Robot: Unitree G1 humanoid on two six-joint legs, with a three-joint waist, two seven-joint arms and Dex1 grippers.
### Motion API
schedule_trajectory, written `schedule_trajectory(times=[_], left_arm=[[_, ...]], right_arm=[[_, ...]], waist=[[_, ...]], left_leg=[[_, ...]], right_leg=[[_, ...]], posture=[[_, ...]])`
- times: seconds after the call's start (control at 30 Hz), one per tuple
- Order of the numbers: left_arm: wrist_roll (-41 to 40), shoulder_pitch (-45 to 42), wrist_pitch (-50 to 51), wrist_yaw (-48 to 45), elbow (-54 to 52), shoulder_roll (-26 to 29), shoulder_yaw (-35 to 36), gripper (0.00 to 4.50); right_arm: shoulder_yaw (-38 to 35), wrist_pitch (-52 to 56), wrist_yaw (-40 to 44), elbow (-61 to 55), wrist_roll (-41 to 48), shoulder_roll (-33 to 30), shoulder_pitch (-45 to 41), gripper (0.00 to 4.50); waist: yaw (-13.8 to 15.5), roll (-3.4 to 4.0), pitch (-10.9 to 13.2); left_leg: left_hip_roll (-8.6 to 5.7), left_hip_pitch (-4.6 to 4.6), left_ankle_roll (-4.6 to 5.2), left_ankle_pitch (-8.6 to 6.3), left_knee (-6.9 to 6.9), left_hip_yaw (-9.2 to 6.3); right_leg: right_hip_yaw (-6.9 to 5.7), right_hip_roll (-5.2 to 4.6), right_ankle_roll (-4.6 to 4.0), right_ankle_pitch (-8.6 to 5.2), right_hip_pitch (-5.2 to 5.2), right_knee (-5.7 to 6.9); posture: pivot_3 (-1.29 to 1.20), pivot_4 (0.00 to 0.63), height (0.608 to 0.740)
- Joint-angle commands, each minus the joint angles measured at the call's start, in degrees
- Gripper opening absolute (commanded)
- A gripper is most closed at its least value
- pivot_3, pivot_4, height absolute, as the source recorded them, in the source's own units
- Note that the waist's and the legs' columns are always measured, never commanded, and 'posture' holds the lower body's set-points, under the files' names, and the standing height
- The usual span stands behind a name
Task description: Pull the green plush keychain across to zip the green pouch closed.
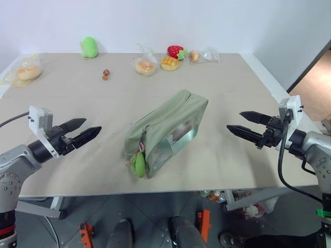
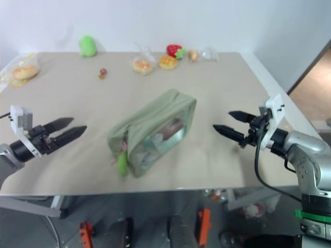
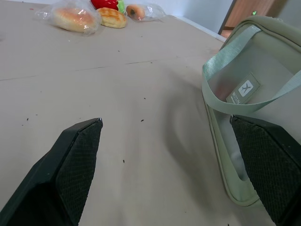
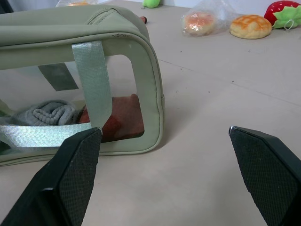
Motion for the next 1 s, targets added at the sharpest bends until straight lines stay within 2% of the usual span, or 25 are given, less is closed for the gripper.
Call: schedule_trajectory(times=[0.03,0.17,0.43,0.63,0.8,1.0], left_arm=[[1.74,0.34,-1.56,-1.30,-0.92,1.04,-0.59,4.50],[4.34,-0.96,-2.65,-3.11,1.18,2.14,-2.07,4.50],[4.61,-3.79,-2.24,-6.01,1.71,2.66,-2.33,4.50],[0.17,-7.57,0.97,-12.53,-1.99,5.82,-3.25,4.50],[-1.07,-9.41,2.59,-17.89,-3.49,9.96,-5.14,4.50],[-4.36,-12.79,5.69,-21.97,-4.82,12.63,-5.66,4.50]], right_arm=[[-0.57,-1.34,0.67,-1.24,-0.12,-0.94,-1.12,4.49],[0.17,-2.10,1.07,-0.56,-0.85,-0.93,-1.62,4.49],[0.45,-1.77,2.95,-1.44,-0.65,-1.85,-3.52,4.49],[2.73,1.15,10.34,-6.85,2.68,-6.54,-6.53,4.49],[6.72,-1.87,16.76,-9.63,0.59,-10.45,-7.31,4.49],[10.74,-4.50,19.00,-7.26,-1.88,-10.16,-13.85,4.49]], waist=[[0.00,0.00,0.00],[0.00,0.00,0.00],[0.00,0.00,0.00],[0.00,0.03,0.02],[-0.01,0.03,0.02],[-0.12,0.03,0.03]], left_leg=[[0.00,0.00,0.00,0.00,0.00,0.00],[0.00,0.01,0.00,0.00,0.00,0.01],[0.00,0.00,0.00,0.00,0.00,0.01],[0.02,-0.05,0.00,0.00,0.00,0.01],[0.05,-0.04,0.00,-0.01,-0.02,0.04],[0.09,-0.04,0.00,0.00,0.11,0.16]], right_leg=[[0.00,0.00,0.00,0.00,0.00,0.00],[0.01,0.00,0.00,0.00,0.00,0.00],[0.00,0.00,0.00,0.00,0.00,0.00],[0.00,0.01,0.01,0.00,-0.06,0.03],[-0.01,0.01,0.00,-0.03,-0.09,0.03],[0.02,0.00,-0.01,-0.01,-0.12,0.04]], posture=[[0.00,0.150,0.740],[0.00,0.150,0.740],[0.00,0.150,0.740],[0.00,0.150,0.740],[0.00,0.150,0.740],[0.00,0.150,0.740]])
